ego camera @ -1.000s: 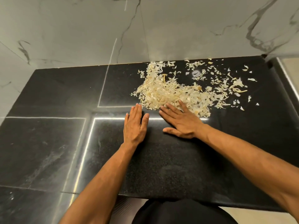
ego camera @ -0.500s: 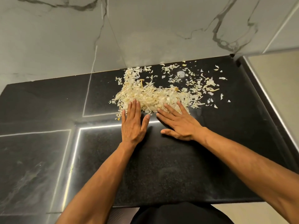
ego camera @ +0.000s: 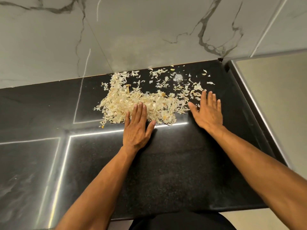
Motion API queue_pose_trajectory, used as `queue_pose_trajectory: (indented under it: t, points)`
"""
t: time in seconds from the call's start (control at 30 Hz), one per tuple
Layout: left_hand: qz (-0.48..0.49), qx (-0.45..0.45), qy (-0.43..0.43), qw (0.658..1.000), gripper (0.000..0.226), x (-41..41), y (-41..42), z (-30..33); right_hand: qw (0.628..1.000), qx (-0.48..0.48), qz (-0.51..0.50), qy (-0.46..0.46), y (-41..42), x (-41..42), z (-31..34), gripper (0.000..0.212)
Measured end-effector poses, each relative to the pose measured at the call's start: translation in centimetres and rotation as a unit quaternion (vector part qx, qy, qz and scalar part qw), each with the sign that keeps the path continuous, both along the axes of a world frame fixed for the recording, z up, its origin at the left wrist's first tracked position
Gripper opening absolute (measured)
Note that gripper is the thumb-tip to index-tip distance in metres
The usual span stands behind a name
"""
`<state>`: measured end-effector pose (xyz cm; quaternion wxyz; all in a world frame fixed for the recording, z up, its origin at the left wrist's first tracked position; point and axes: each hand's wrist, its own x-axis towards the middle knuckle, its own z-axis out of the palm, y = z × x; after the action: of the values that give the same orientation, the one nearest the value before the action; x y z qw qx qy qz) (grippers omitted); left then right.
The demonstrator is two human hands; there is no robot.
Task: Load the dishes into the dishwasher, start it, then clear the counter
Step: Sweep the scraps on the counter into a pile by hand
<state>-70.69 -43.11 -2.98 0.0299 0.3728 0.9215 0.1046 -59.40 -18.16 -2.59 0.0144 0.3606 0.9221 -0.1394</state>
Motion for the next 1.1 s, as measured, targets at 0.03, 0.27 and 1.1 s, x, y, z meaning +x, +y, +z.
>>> queue_pose_trajectory:
  t: [0.03,0.27,1.1]
  points:
    - [0.002,-0.002,0.002,1.0,0.077,0.0,0.0,-0.1,1.0,0.004,0.016,-0.006,-0.5,-0.5,0.0,0.087]
    - [0.009,-0.017,0.002,1.0,0.075,-0.1,-0.1,0.0,0.979,-0.032,0.2,0.004,-4.8,-3.9,0.0,0.085]
    - [0.045,0.037,-0.06,0.997,0.073,-0.8,-0.1,-0.1,0.995,0.016,0.096,-0.003,7.3,-8.1,0.6,0.086]
